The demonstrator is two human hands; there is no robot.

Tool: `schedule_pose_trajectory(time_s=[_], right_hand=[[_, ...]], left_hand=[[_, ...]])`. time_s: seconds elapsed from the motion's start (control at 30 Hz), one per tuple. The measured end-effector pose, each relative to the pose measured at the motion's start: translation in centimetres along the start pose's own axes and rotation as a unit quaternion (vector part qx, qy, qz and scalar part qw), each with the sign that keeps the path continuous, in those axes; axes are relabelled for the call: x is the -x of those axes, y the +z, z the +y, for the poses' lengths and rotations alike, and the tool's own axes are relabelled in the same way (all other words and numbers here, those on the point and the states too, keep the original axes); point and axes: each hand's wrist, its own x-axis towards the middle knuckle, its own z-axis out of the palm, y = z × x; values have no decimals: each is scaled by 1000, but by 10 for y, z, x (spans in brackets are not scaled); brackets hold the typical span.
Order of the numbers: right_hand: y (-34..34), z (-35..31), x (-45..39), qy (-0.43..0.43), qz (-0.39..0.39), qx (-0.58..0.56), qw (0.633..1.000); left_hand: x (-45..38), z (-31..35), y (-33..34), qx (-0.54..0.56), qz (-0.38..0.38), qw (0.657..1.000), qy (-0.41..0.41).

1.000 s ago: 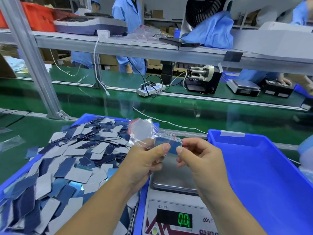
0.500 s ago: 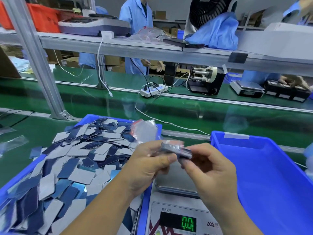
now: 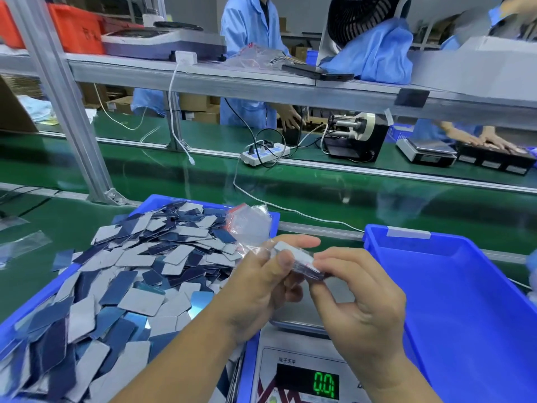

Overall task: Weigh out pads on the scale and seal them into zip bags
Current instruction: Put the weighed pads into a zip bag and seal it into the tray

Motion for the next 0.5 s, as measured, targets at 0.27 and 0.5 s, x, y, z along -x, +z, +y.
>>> schedule_pose_trajectory(time_s=[0.27, 0.5], right_hand=[[19, -15, 0, 16, 8, 17, 1000], [30, -14, 4, 5, 30, -49, 998]], left_hand=[[-4, 0, 4, 59, 68, 996, -2], [1, 0, 5, 53, 19, 998, -17]])
